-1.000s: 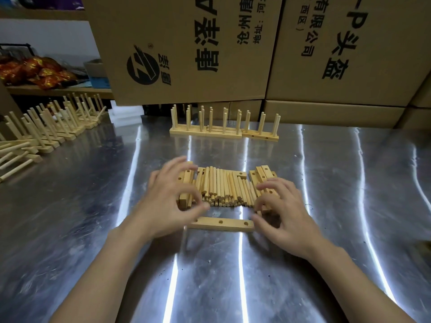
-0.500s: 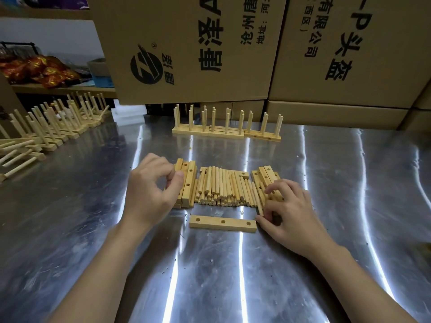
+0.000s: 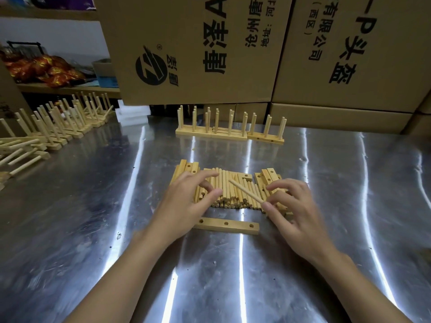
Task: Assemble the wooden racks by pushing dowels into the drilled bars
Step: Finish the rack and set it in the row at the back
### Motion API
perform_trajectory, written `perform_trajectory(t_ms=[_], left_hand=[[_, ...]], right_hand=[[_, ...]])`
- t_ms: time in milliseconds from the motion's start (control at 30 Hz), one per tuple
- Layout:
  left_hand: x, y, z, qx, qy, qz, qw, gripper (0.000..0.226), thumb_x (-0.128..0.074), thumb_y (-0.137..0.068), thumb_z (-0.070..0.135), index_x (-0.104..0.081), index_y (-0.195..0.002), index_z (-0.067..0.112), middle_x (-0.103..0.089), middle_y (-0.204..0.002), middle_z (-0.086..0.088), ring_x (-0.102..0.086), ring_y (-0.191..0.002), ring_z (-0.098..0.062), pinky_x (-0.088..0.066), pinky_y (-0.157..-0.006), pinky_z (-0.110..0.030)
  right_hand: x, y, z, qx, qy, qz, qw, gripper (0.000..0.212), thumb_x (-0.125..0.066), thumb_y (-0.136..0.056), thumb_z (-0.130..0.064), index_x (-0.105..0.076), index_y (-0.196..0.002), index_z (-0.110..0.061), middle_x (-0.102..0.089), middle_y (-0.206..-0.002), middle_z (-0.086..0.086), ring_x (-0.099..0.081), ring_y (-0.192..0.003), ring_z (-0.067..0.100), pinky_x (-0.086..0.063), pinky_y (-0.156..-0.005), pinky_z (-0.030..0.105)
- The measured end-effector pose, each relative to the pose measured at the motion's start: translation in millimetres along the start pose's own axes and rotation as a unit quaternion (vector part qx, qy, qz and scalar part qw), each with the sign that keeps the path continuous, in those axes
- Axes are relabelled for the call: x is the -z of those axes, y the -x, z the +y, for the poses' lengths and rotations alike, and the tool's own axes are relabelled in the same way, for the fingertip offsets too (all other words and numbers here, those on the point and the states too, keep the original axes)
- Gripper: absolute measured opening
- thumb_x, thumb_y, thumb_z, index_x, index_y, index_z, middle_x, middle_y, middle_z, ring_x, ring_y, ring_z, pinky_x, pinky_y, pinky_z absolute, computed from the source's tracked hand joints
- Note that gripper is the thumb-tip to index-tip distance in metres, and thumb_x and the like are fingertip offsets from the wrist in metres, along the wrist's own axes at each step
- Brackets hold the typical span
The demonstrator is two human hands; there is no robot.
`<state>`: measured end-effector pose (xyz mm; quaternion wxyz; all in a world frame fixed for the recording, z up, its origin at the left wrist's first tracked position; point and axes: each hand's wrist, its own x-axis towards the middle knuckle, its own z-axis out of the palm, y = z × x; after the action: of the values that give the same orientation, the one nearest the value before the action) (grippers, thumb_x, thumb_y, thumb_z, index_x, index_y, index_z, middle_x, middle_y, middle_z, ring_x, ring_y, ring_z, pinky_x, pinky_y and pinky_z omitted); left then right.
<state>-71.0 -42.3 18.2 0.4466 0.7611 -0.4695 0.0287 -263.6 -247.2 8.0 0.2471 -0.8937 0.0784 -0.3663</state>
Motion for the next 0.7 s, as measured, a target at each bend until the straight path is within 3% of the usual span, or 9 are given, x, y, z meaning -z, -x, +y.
perform_trajectory(t_ms=[67,167,267,333,467,533,633,700], left_hand=[[-4.7,-0.1,0.4,0.008,0.037,-0.011,0.999,0.041,-0.066,-0.097,0.056,-0.068,-0.135,0.042,-0.068,-0.106,0.029,-0.057,-0.104,0.002,-0.043,-0.082,-0.025],[-8.8,-1.2,-0.2,0.011,0.072,0.000,0.997,0.022,-0.074,-0.097,0.036,-0.078,-0.119,0.038,-0.071,-0.103,0.026,-0.060,-0.104,-0.006,-0.040,-0.076,-0.018],[-7.6,-2.0,1.1,0.027,0.135,-0.004,0.990,0.014,-0.079,-0.095,0.033,-0.081,-0.107,0.040,-0.073,-0.100,0.022,-0.060,-0.087,0.002,-0.043,-0.070,-0.013],[-4.3,-2.8,4.1,0.028,0.165,-0.015,0.986,0.010,-0.079,-0.095,0.039,-0.082,-0.104,0.041,-0.076,-0.099,0.016,-0.059,-0.077,0.005,-0.043,-0.066,-0.017],[-0.9,-4.3,9.7,0.037,0.193,-0.009,0.981,0.007,-0.078,-0.092,0.039,-0.084,-0.094,0.039,-0.080,-0.093,0.010,-0.058,-0.065,-0.012,-0.046,-0.060,-0.038],[-0.4,-4.4,11.4,0.048,0.202,-0.006,0.978,0.007,-0.080,-0.092,0.032,-0.085,-0.093,0.036,-0.080,-0.090,0.009,-0.057,-0.061,-0.019,-0.045,-0.056,-0.037],[1.4,-4.1,11.8,0.052,0.207,-0.004,0.977,0.009,-0.082,-0.090,0.026,-0.085,-0.096,0.032,-0.080,-0.090,0.009,-0.055,-0.058,-0.002,-0.043,-0.055,-0.022],[2.7,-4.7,11.7,0.051,0.208,-0.002,0.977,0.010,-0.083,-0.090,0.023,-0.085,-0.097,0.031,-0.081,-0.092,0.009,-0.057,-0.058,0.001,-0.043,-0.055,-0.017]], right_hand=[[-1.4,1.2,-1.8,-0.002,-0.015,-0.009,1.000,0.025,-0.063,-0.099,-0.038,-0.074,-0.086,-0.021,-0.063,-0.122,-0.008,-0.051,-0.123,0.020,-0.038,-0.103,0.026],[-3.6,1.6,-1.8,0.001,-0.025,-0.018,1.000,0.027,-0.061,-0.100,-0.040,-0.074,-0.088,-0.021,-0.063,-0.122,-0.009,-0.051,-0.124,0.020,-0.041,-0.102,0.032],[-6.0,1.5,1.1,0.002,-0.022,-0.018,1.000,0.027,-0.061,-0.100,-0.042,-0.074,-0.089,-0.022,-0.063,-0.121,-0.010,-0.052,-0.123,0.020,-0.043,-0.101,0.036],[-7.4,1.7,3.7,0.000,-0.014,-0.011,1.000,0.027,-0.061,-0.100,-0.043,-0.075,-0.090,-0.023,-0.063,-0.119,-0.012,-0.052,-0.122,0.017,-0.044,-0.101,0.039],[-7.9,1.8,4.7,-0.008,0.000,-0.009,1.000,0.022,-0.062,-0.100,-0.046,-0.073,-0.093,-0.028,-0.063,-0.109,-0.019,-0.056,-0.113,0.013,-0.048,-0.094,0.047],[-9.5,3.5,3.1,-0.018,-0.008,-0.009,1.000,0.015,-0.063,-0.099,-0.049,-0.066,-0.095,-0.035,-0.064,-0.101,-0.021,-0.059,-0.102,0.012,-0.050,-0.083,0.045],[-14.0,5.9,-2.3,-0.074,-0.070,0.002,0.995,0.022,-0.068,-0.092,-0.055,-0.060,-0.102,-0.038,-0.070,-0.098,-0.016,-0.063,-0.087,0.014,-0.047,-0.073,0.030],[-16.9,5.6,-5.8,-0.098,-0.129,0.005,0.987,0.031,-0.073,-0.092,-0.053,-0.061,-0.117,-0.039,-0.073,-0.095,-0.012,-0.065,-0.081,0.013,-0.046,-0.069,0.020]])
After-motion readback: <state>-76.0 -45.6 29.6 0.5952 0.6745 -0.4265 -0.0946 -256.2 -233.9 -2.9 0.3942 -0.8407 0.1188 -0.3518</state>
